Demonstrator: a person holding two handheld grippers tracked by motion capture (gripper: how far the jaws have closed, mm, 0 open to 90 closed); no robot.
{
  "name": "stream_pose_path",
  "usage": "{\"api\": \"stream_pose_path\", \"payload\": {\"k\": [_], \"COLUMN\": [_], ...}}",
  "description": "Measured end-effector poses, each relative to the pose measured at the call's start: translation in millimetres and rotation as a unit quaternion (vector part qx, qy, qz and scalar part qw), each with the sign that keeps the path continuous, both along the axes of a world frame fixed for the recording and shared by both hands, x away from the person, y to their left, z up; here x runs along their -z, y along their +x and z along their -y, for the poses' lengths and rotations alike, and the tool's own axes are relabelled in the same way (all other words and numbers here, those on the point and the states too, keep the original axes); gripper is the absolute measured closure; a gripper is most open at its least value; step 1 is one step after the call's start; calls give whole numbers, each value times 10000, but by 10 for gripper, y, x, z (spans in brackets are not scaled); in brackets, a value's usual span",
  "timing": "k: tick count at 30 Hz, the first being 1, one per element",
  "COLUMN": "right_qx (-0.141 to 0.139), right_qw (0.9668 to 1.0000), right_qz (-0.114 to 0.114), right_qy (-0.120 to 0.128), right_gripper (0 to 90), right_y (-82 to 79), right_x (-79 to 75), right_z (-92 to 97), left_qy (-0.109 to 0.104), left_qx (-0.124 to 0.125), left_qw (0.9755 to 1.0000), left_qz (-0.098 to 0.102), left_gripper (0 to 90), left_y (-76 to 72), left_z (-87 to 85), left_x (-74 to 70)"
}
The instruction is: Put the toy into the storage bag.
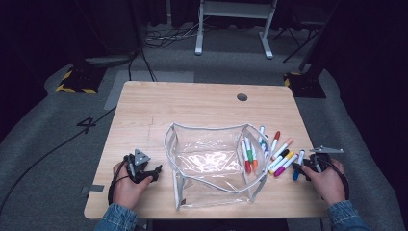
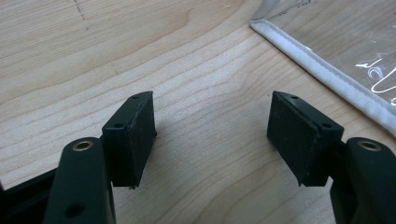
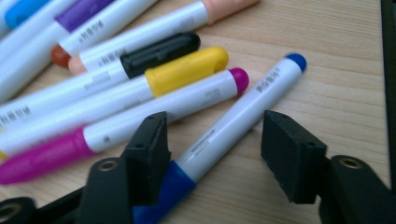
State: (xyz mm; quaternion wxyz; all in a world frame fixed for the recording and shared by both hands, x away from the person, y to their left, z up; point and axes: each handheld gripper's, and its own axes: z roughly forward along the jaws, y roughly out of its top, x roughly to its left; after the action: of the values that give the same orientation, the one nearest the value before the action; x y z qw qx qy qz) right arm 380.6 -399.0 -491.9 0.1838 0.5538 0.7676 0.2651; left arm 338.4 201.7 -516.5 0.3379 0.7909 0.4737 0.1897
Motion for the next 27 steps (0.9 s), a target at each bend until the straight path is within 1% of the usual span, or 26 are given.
{"api": "stream_pose_path", "payload": {"k": [1,2,3,4,5,6,9,11,15,16,17,18,19,21,26,27], "right_qx": [-80,-80,-78,-73,-73,-42,-16,-9,-47,-67,-67,-84,-132,-176,-479,-479], "right_qw": [9998,9998,9997,9995,9995,9993,9991,9992,9992,9992,9992,9993,9994,9994,9986,9986], "right_qz": [-97,-97,-142,-212,-212,-289,-359,-344,-339,-338,-338,-322,-301,-290,-171,-171], "right_qy": [-130,-130,-157,-207,-207,-217,-209,-212,-202,-179,-179,-148,-134,-91,124,124], "right_gripper": [583,583,620,688,688,747,758,773,773,774,774,774,774,774,774,774], "right_y": [-6,-6,-6,4,4,18,38,43,44,36,36,31,22,15,-1,-1], "right_x": [-26,-26,-36,-53,-53,-67,-76,-82,-104,-141,-141,-165,-226,-302,-565,-565], "right_z": [16,16,26,52,52,76,98,102,115,124,124,127,135,133,61,61], "left_qy": [5,5,10,15,19,22,19,8,-19,-23,-23,-19,-20,-20,-24,-24], "left_qx": [6,6,10,16,18,25,24,20,-7,-1,-1,-1,-4,-2,-7,-7], "left_qw": [10000,10000,10000,10000,10000,10000,10000,10000,10000,10000,10000,10000,10000,10000,10000,10000], "left_qz": [2,2,4,7,0,6,-2,6,10,7,7,10,6,6,5,5], "left_gripper": [326,325,325,323,323,323,322,321,321,317,315,315,313,312,312,312], "left_y": [2,2,2,1,-1,-2,0,1,1,4,4,6,7,7,8,8], "left_z": [0,0,1,2,4,5,3,3,8,10,10,10,13,13,13,13], "left_x": [0,0,0,0,-2,-2,-2,0,2,3,3,3,3,3,3,3]}}
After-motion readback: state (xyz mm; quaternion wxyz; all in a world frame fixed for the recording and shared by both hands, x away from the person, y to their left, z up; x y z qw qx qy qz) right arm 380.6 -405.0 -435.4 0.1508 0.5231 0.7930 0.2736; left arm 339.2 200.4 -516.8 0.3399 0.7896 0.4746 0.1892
